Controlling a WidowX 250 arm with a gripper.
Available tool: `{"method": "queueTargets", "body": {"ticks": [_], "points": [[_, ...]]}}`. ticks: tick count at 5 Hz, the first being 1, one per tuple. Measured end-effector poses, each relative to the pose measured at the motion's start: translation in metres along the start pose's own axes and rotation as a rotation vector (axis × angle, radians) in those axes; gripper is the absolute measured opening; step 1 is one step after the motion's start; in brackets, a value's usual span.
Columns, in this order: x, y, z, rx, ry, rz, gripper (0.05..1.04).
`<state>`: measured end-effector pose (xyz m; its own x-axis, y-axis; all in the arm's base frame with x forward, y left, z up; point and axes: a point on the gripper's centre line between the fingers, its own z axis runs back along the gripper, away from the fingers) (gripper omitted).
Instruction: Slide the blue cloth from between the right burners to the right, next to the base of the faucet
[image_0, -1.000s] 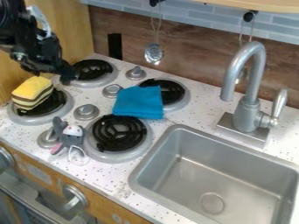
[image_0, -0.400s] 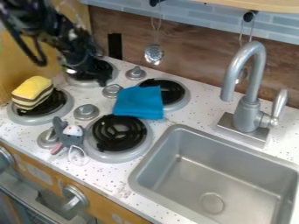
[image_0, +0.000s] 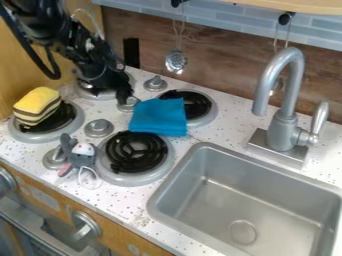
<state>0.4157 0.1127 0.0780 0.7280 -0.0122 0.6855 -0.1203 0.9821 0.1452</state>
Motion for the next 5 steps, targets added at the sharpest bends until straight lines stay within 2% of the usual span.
{"method": "queueTargets", "body": {"ticks": [1,2,3,4,5], "points": [[-0.005,-0.001,0.000,-0.005,0.015,-0.014,1.009],[-0.008,-0.011,0.000,-0.036,0.038,-0.034,1.009],[0.006,-0.026,0.002,-0.073,0.017,-0.043,1.009],[0.012,-0.041,-0.007,-0.106,0.034,-0.042,1.009],[0.016,-0.051,-0.016,-0.114,0.047,-0.043,1.009]]}}
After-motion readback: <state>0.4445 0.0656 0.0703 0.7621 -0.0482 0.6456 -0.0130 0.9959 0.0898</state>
